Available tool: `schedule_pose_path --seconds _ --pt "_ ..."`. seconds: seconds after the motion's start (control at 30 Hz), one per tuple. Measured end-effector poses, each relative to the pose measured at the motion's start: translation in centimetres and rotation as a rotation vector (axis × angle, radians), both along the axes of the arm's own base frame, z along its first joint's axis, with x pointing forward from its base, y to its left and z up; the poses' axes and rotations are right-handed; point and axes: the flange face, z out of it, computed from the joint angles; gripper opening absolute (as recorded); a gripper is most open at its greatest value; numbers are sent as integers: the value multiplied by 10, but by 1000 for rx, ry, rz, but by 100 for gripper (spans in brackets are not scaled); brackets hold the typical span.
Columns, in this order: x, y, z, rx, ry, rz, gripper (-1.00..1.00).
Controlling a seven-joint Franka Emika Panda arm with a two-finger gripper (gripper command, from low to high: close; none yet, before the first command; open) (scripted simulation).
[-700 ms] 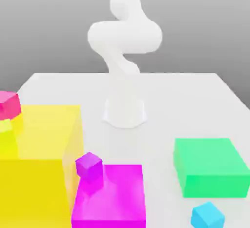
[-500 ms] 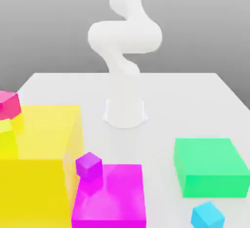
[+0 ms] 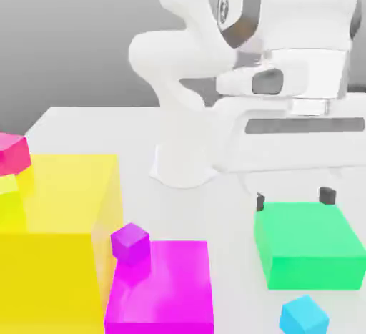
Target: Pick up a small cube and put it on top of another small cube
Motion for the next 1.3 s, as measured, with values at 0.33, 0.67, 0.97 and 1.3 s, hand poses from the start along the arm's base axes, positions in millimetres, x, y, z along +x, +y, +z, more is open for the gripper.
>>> schedule_pose_path --seconds 0.33,0.67,0.97,1.3 --pt "-24 46 -169 5 206 111 0" --pt "-26 47 -206 5 209 114 -100" --pt "19 -65 -86 6 199 -289 -100" --pt "-21 -356 73 129 166 -1267 -100"
